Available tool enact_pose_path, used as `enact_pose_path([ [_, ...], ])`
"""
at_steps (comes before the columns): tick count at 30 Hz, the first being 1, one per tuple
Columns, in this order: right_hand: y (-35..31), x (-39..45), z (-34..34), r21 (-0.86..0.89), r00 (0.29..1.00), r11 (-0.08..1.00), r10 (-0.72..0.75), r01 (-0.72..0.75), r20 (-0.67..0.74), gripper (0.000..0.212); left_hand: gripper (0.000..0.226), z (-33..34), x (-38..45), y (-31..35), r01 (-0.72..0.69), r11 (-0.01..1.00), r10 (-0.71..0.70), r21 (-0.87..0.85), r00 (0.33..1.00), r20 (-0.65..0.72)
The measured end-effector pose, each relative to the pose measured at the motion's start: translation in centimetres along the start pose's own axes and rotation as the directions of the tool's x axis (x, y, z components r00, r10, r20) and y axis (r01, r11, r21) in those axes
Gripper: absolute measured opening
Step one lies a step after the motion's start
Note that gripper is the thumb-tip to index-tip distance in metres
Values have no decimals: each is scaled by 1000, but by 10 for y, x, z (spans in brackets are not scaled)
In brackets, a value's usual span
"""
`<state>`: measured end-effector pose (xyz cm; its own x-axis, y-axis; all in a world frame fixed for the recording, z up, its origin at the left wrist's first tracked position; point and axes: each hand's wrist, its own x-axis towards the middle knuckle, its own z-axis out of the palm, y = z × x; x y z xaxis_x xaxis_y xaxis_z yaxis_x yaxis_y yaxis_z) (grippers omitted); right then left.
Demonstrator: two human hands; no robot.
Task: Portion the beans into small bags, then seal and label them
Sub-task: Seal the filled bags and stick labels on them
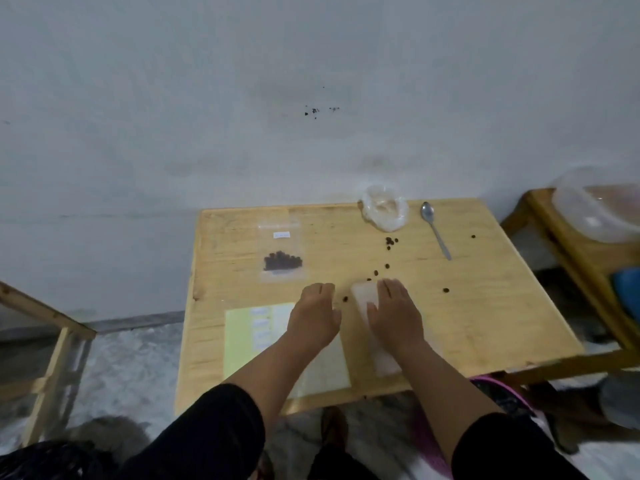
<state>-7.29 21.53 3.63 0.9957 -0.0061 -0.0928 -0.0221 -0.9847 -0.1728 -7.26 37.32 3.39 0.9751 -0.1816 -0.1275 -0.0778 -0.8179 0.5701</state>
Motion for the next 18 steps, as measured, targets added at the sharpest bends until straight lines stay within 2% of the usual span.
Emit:
enact_pose_path([
  [3,27,-16,-2,25,998,997,67,-67,-12,47,48,19,-5,22,46,999,-43,-22,992,119],
  [8,48,-25,-2,142,988,978,145,-150,47,41,57,39,-11,47,99,993,-84,-60,973,216],
  [15,53,-24,-3,273,991,955,129,-118,-23,42,53,49,-7,57,79,996,-71,-41,985,156],
  [18,49,-19,-8,312,988,947,114,-76,-105,39,51,43,-8,60,58,988,-51,-142,998,48],
])
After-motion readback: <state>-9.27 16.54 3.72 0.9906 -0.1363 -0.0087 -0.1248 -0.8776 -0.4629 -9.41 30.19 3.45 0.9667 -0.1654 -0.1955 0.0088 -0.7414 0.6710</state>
